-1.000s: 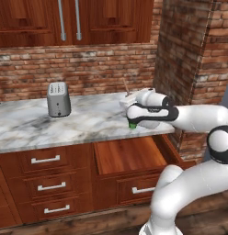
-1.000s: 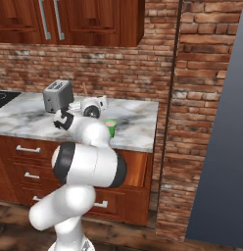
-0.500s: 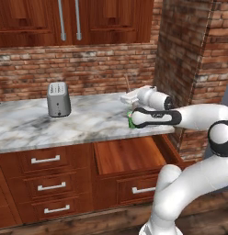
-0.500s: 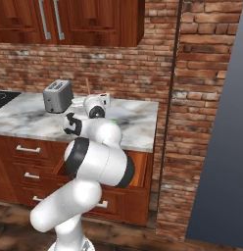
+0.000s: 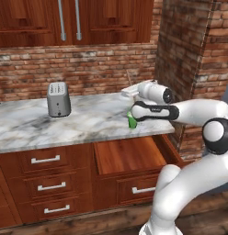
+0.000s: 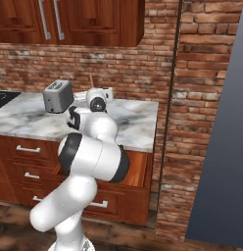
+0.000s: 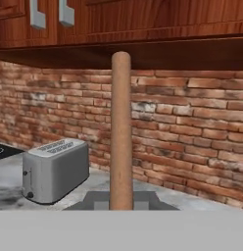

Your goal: Pick up the straw from the left drawer and put it inside the smoothie cup.

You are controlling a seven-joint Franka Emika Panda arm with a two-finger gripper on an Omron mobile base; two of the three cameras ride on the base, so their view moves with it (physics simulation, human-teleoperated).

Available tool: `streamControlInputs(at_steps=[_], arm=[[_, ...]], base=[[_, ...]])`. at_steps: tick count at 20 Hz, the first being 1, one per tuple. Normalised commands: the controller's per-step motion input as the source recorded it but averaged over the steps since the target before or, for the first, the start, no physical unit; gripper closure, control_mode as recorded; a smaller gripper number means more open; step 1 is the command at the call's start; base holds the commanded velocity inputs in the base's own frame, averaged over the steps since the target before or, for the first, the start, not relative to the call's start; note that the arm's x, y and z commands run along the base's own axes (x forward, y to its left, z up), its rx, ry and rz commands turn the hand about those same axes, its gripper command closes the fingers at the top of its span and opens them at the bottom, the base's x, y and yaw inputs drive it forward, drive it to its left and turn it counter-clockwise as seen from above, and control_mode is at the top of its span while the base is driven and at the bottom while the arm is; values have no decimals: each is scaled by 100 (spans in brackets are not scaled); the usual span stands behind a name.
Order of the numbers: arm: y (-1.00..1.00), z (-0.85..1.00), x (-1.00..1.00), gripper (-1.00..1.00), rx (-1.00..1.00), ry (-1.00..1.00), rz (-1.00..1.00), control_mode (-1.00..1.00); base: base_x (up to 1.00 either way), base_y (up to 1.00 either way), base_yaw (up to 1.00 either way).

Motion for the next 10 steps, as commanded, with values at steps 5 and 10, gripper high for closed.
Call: streamControlInputs(at_steps=[5, 10], arm=[[33, 17, -4, 100, -12, 19, -13, -100], [55, 27, -42, 100, -22, 37, -11, -100]], base=[[0, 0, 0], [0, 0, 0]])
